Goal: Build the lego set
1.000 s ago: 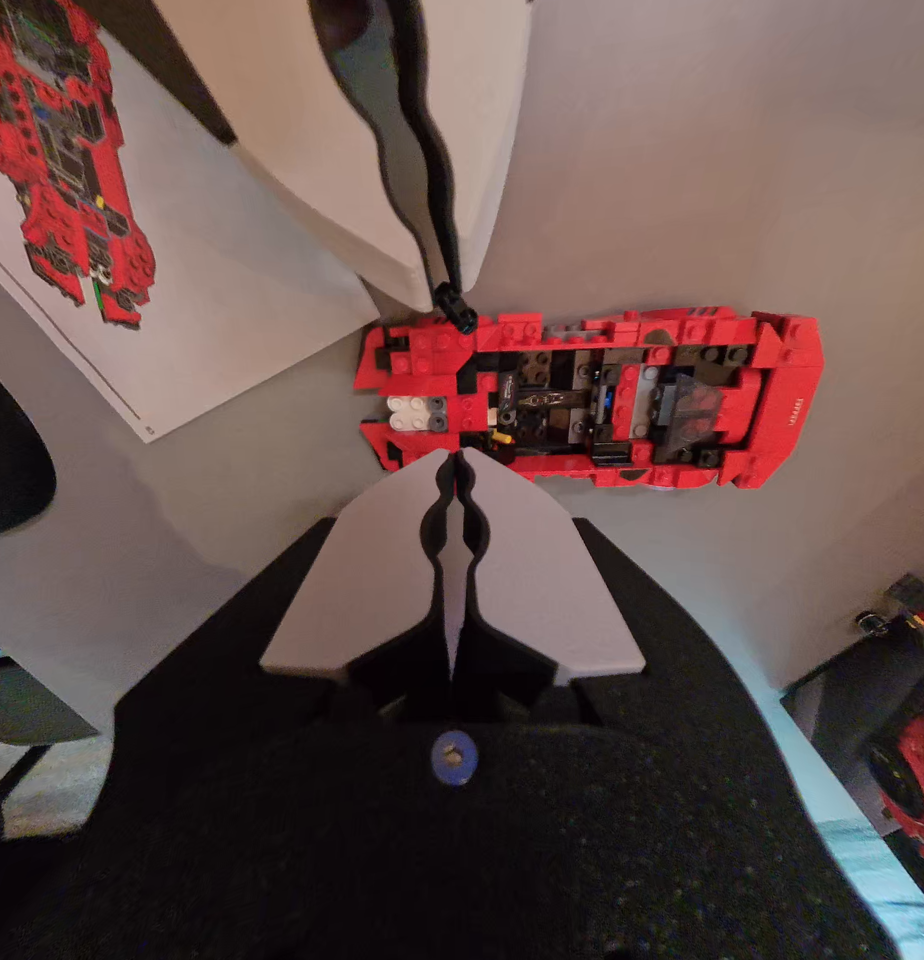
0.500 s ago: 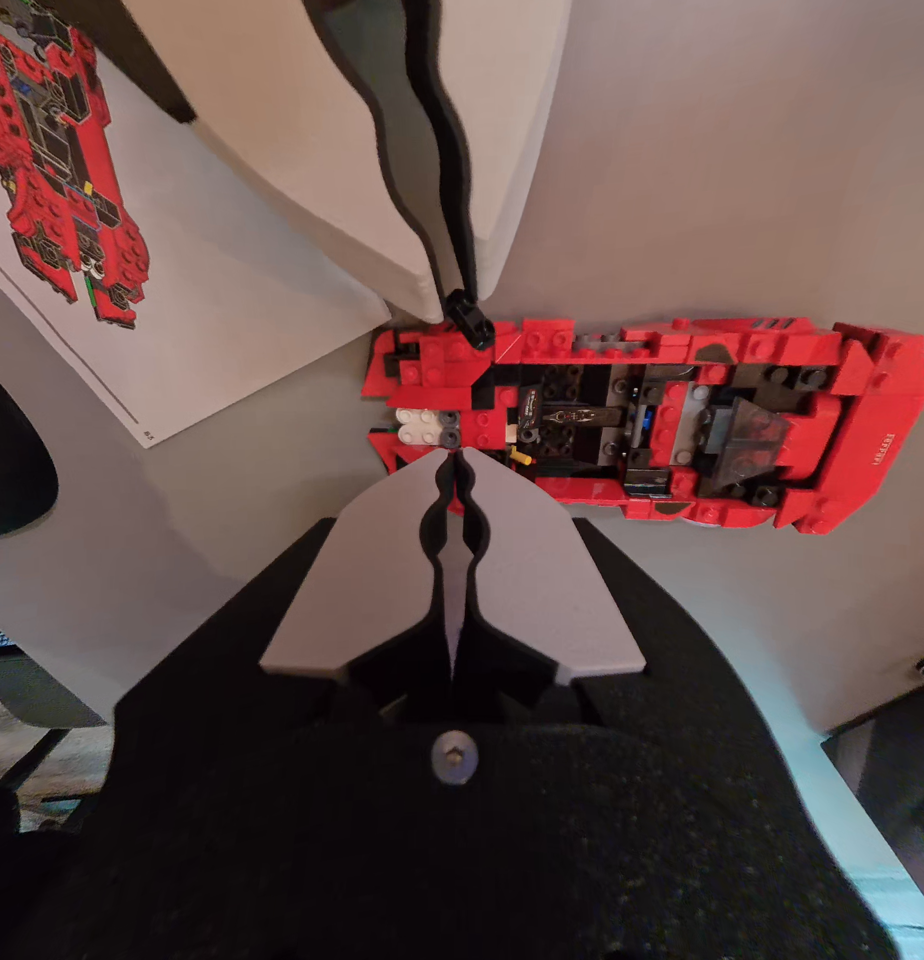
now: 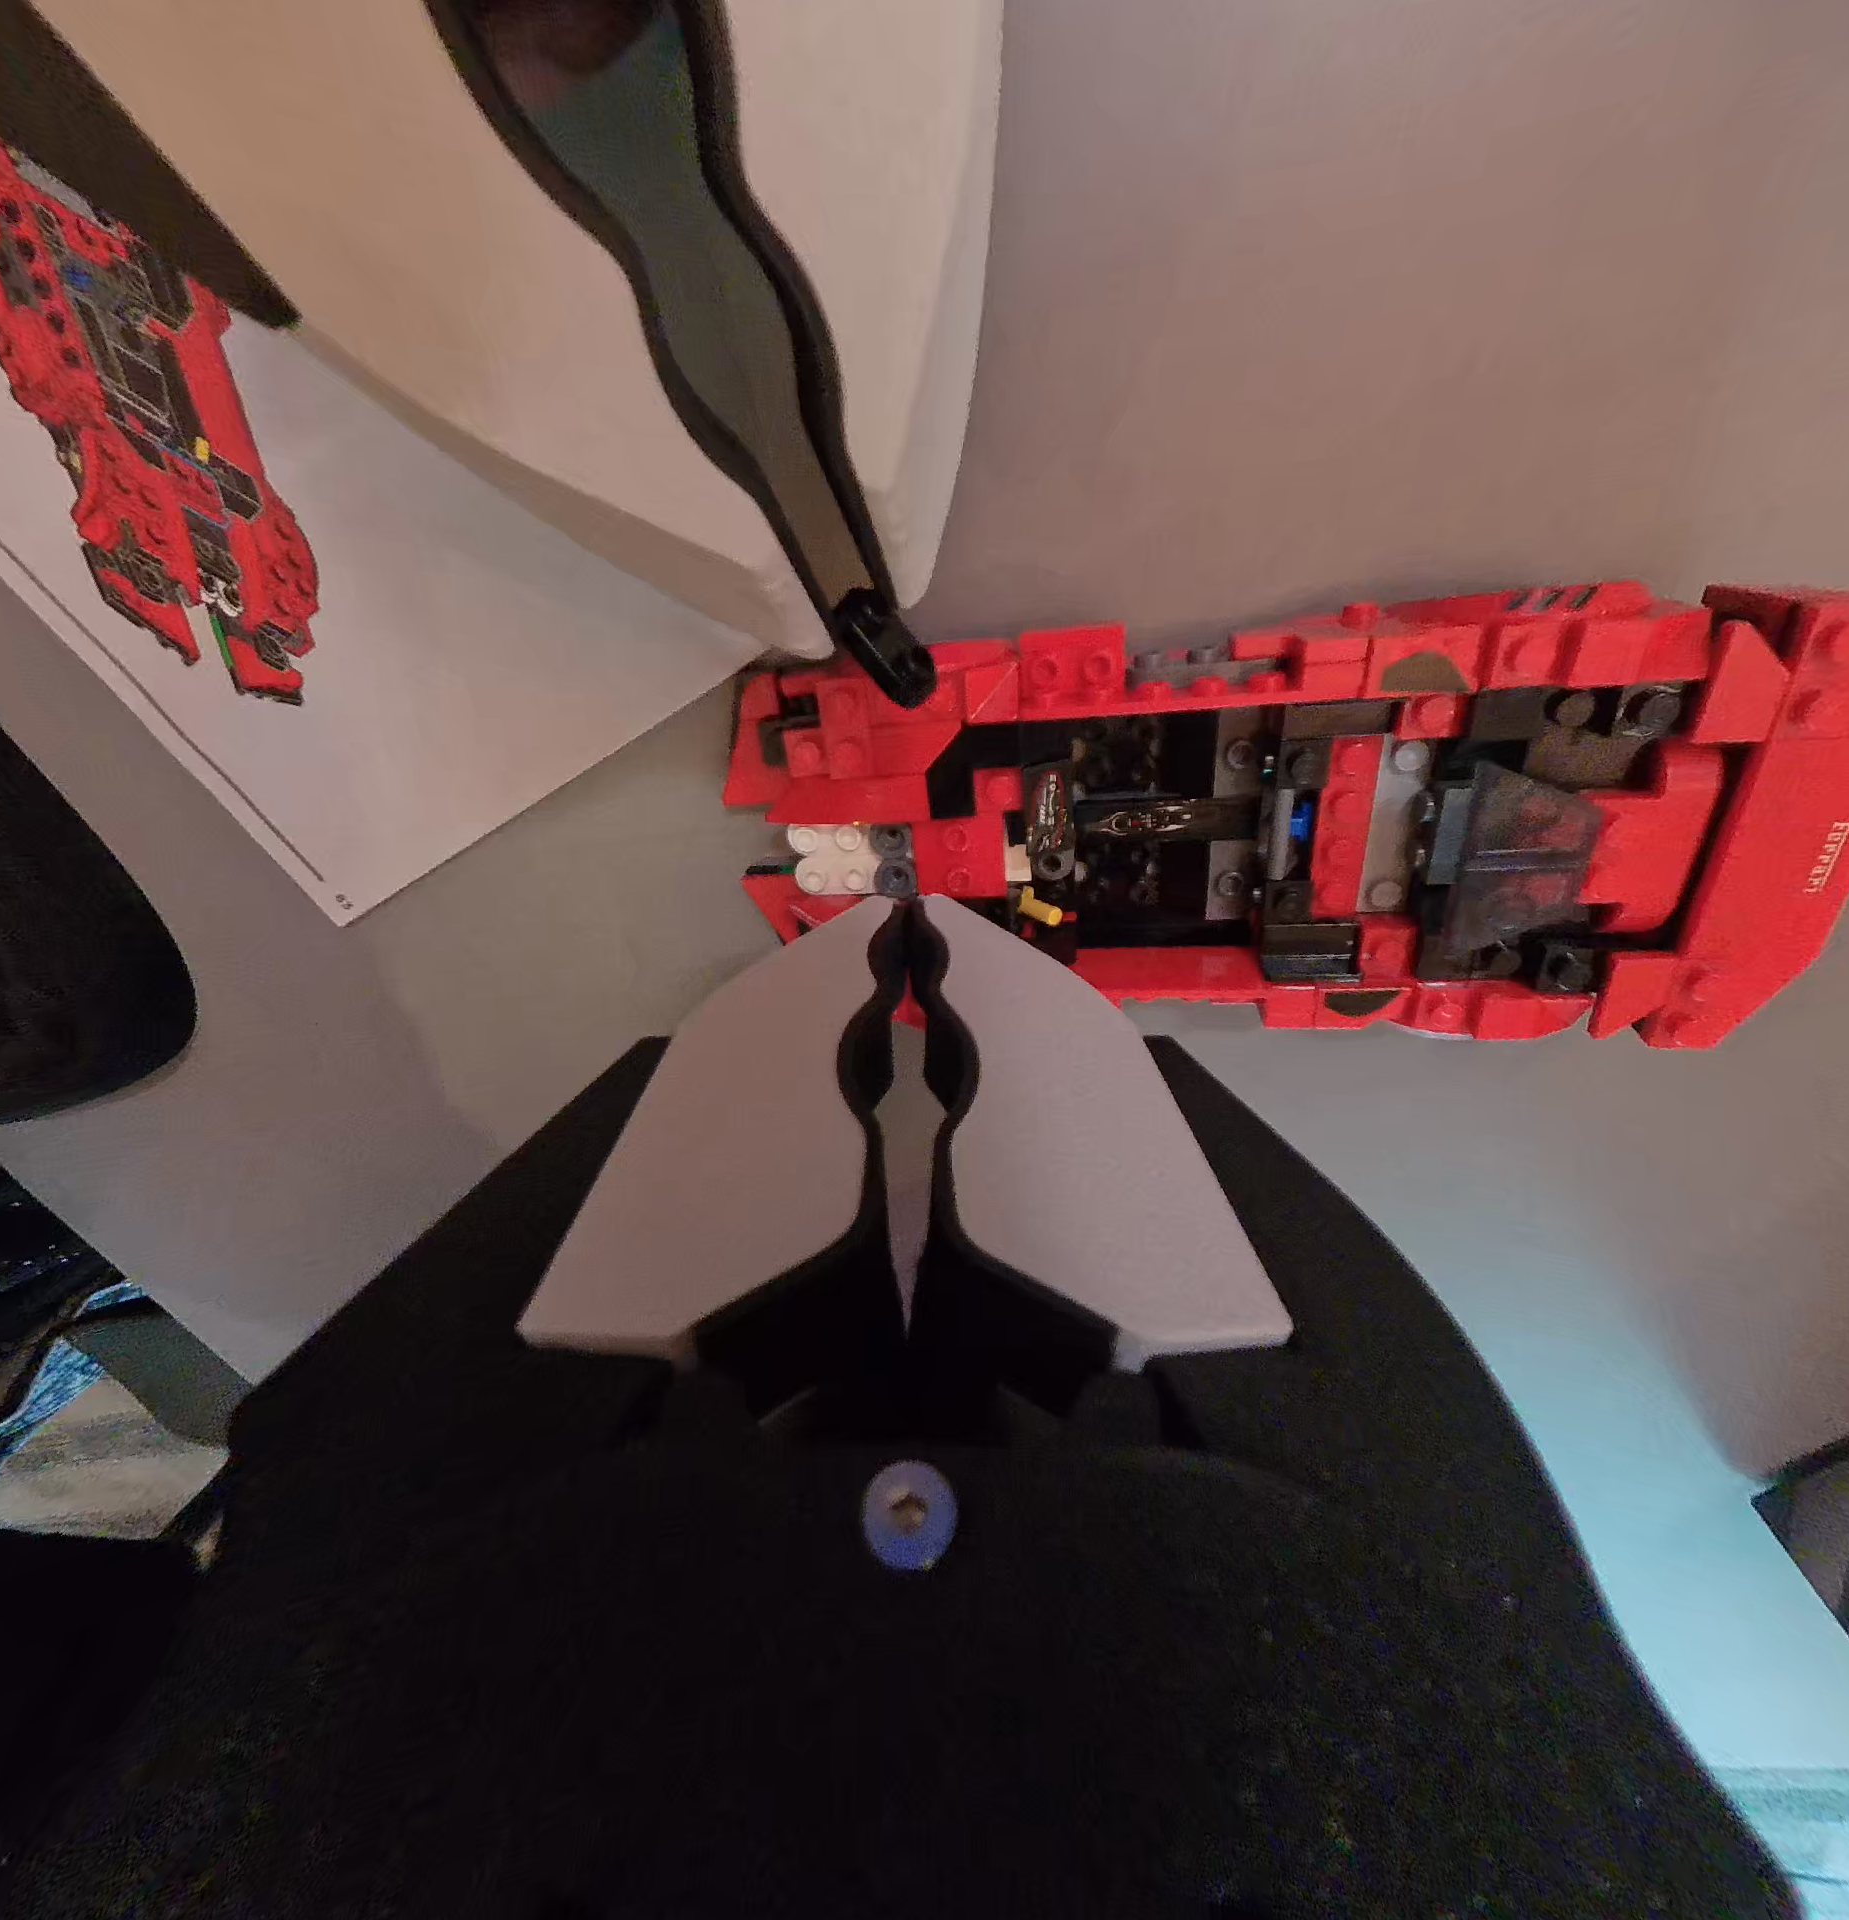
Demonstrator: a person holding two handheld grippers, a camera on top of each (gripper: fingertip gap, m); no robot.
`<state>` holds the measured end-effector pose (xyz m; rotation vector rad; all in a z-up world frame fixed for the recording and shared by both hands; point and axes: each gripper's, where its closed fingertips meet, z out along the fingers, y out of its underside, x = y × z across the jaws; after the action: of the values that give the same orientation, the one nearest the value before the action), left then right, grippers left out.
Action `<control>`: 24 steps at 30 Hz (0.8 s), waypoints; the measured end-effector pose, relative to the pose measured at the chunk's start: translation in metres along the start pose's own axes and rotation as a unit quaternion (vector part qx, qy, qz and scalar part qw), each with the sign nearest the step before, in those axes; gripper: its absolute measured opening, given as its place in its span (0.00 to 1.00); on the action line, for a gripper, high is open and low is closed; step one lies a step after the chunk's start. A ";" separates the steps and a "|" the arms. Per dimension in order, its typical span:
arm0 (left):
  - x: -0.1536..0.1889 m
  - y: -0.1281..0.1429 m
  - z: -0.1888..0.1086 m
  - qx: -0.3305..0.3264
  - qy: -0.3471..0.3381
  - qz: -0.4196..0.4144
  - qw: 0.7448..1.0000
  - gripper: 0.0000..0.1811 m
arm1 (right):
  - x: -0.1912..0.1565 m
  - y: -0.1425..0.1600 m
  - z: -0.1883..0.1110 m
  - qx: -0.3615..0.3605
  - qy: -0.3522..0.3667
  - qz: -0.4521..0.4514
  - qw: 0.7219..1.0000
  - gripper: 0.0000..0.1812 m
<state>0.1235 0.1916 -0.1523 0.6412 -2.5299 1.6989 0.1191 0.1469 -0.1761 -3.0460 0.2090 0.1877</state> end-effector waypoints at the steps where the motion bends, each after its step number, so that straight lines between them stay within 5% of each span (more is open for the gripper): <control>1: 0.000 0.000 0.000 -0.001 0.001 0.000 1.000 0.03 | 0.000 0.000 0.000 -0.002 0.004 -0.001 1.000 0.00; 11: 0.003 0.000 0.001 -0.003 0.003 0.013 1.000 0.03 | 0.000 0.000 -0.001 0.002 0.049 -0.047 0.998 0.00; 17: 0.017 -0.004 -0.003 0.018 0.033 0.067 0.997 0.03 | -0.019 -0.029 -0.047 0.197 0.015 -0.062 0.978 0.00; 24: 0.039 -0.013 -0.009 0.059 0.049 0.202 0.976 0.03 | -0.046 -0.032 -0.043 0.222 -0.023 -0.085 0.971 0.03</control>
<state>0.0902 0.1826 -0.1277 0.0365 -2.6351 1.9506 0.0838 0.1802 -0.1251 -2.5937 -0.0144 0.1716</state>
